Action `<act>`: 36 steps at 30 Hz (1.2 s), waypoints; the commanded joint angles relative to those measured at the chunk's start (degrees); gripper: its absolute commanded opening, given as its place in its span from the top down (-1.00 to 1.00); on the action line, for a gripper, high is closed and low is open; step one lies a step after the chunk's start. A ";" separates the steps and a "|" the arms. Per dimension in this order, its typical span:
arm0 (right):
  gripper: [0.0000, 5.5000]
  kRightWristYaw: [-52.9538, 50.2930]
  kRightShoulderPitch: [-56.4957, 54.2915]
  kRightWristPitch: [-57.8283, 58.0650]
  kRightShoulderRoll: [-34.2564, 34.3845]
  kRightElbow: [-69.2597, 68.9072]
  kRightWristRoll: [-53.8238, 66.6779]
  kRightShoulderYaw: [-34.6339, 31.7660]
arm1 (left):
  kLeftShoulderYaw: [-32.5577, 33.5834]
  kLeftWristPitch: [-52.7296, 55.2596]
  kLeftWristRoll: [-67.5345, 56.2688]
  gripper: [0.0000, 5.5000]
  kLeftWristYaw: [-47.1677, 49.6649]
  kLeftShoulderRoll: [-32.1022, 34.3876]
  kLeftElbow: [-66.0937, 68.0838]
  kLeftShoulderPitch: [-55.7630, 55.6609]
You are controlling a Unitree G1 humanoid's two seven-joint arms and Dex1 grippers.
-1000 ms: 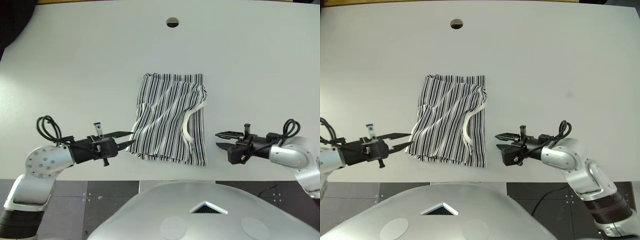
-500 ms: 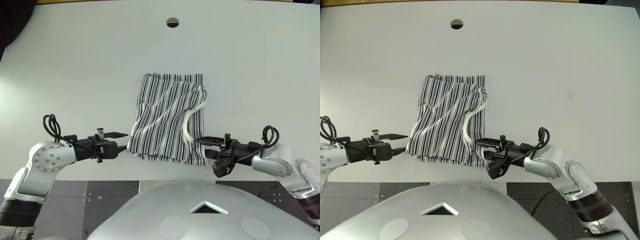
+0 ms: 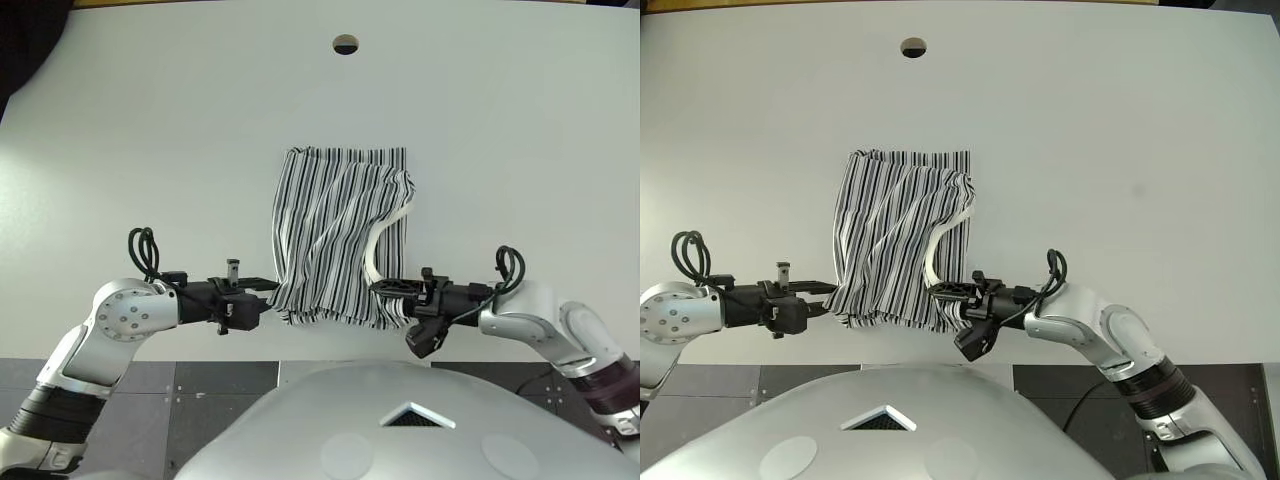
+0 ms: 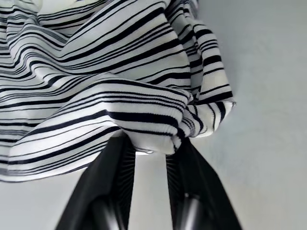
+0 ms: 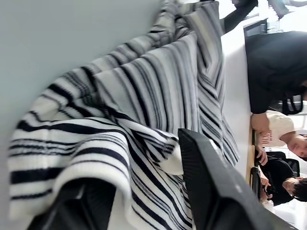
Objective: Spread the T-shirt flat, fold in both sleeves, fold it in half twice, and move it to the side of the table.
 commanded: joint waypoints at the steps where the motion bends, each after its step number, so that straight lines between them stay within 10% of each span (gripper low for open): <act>1: 0.52 0.87 -1.55 0.05 -1.32 1.61 -2.13 -0.17 | -1.34 0.09 0.42 0.83 -1.39 0.82 -0.49 -1.58; 7: 0.96 3.30 -1.80 3.10 -2.21 2.77 -0.05 -1.31 | -1.90 1.76 -2.59 0.96 -3.02 1.26 -1.83 -1.97; 17: 0.96 26.31 0.83 31.13 -8.39 -6.45 43.57 -5.78 | 0.03 11.10 -16.22 0.96 -7.68 2.37 -8.93 -0.84; 28: 0.96 19.75 -15.79 63.95 3.56 3.10 64.00 -14.28 | 0.36 43.09 -20.94 0.96 3.71 -8.16 -3.24 -18.82; 36: 0.96 14.95 -28.18 74.98 13.88 25.77 62.84 -13.83 | 2.12 47.43 -20.63 0.84 11.94 -20.28 13.25 -31.35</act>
